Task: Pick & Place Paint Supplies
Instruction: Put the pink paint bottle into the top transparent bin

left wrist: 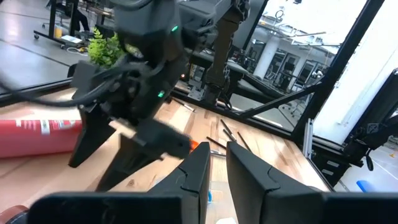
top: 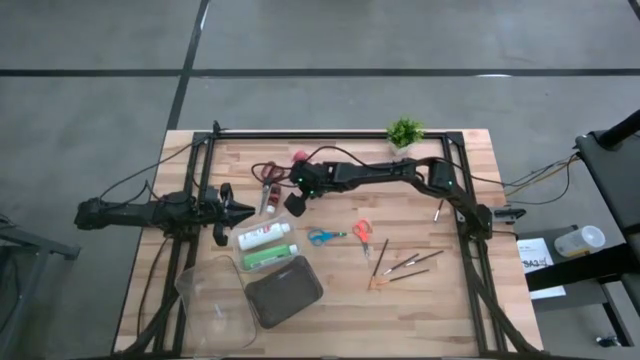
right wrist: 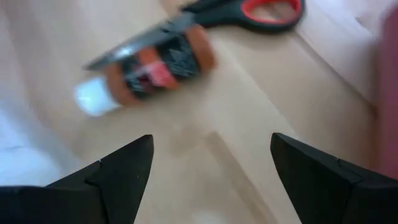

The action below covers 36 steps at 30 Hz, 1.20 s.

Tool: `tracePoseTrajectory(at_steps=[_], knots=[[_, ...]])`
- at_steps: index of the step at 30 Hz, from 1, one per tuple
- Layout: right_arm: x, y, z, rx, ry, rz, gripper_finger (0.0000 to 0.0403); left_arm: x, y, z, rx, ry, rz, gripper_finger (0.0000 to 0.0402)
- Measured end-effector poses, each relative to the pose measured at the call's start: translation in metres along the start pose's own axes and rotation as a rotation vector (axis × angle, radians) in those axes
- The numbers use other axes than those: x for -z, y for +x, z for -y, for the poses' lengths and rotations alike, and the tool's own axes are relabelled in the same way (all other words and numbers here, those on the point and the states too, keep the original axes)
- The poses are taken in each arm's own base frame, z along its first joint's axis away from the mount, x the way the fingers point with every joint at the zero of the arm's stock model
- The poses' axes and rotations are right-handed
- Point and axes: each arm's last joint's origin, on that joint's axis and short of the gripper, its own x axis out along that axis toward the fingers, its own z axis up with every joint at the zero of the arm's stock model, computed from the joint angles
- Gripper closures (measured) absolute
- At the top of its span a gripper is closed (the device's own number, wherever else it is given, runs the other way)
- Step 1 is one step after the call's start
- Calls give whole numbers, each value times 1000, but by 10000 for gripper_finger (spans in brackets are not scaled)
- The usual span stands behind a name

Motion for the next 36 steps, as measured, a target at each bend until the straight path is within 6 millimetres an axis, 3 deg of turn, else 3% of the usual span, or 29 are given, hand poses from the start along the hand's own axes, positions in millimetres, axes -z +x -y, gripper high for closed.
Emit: tracePoseTrajectory(at_steps=[5, 9, 13, 20, 26, 30, 36], knots=[[-8, -23, -8, -10, -57, 27, 81, 0, 0, 0, 0, 0, 0, 340], [-17, -57, -9, 97, -134, 48, 81, 0, 0, 0, 0, 0, 0, 340], [-22, -86, 5, 229, -199, 13, 81, 0, 0, 0, 0, 0, 0, 340], [-17, -130, 29, 277, -215, 84, 81, 0, 0, 0, 0, 0, 0, 340], [15, -141, 46, 267, -185, 299, 81, 0, 0, 0, -1, 0, -2, 340], [44, -136, 60, 237, -177, 340, 81, 0, 0, 0, -2, 1, -6, 340], [61, -129, 88, 204, -68, 397, 81, 1, 0, 0, -2, 1, -6, 340]])
